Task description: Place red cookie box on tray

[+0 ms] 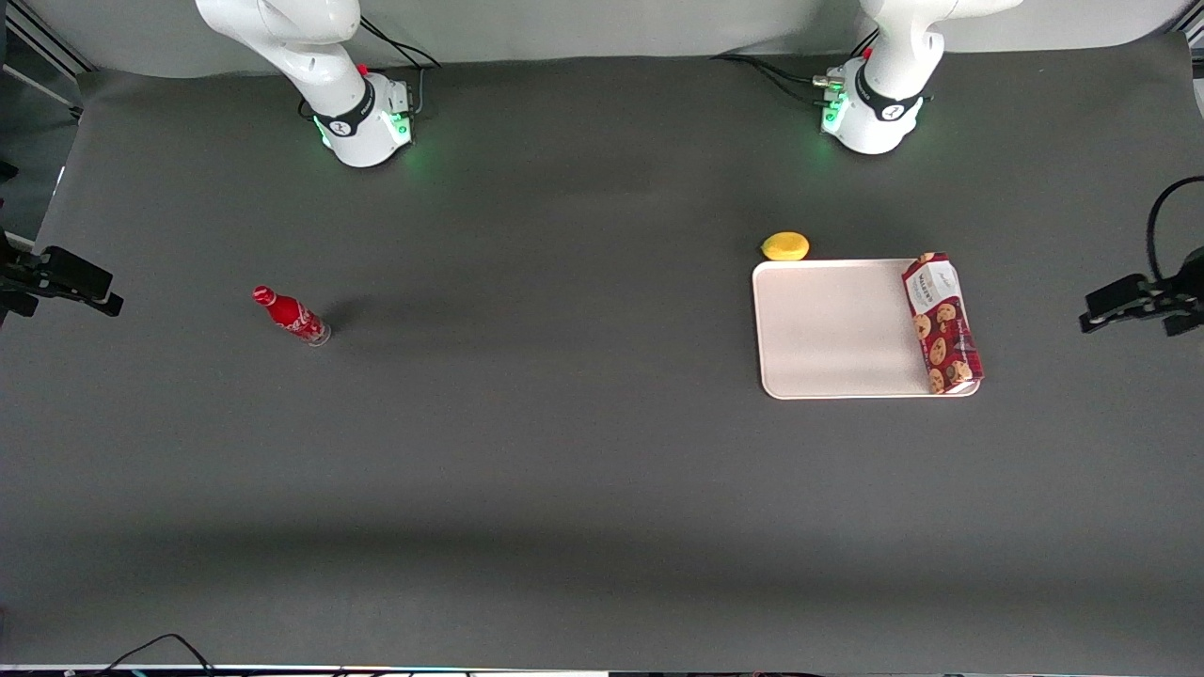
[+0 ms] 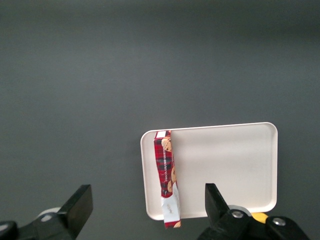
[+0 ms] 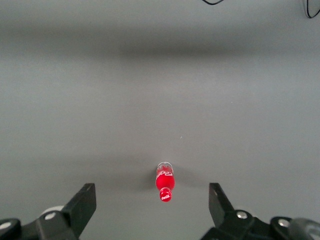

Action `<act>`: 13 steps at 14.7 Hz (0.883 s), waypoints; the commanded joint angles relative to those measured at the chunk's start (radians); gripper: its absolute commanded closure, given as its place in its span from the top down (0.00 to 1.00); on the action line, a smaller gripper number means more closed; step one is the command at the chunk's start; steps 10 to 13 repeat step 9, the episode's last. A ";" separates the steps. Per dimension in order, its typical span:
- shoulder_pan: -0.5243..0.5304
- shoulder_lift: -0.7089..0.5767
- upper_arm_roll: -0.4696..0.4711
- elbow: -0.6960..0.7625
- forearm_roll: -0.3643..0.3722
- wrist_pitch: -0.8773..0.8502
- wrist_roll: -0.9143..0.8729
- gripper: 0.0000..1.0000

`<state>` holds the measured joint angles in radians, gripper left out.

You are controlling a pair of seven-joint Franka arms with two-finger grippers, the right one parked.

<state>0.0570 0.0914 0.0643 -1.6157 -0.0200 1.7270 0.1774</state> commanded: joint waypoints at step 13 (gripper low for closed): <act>-0.017 -0.122 -0.069 0.096 0.060 -0.175 -0.039 1.00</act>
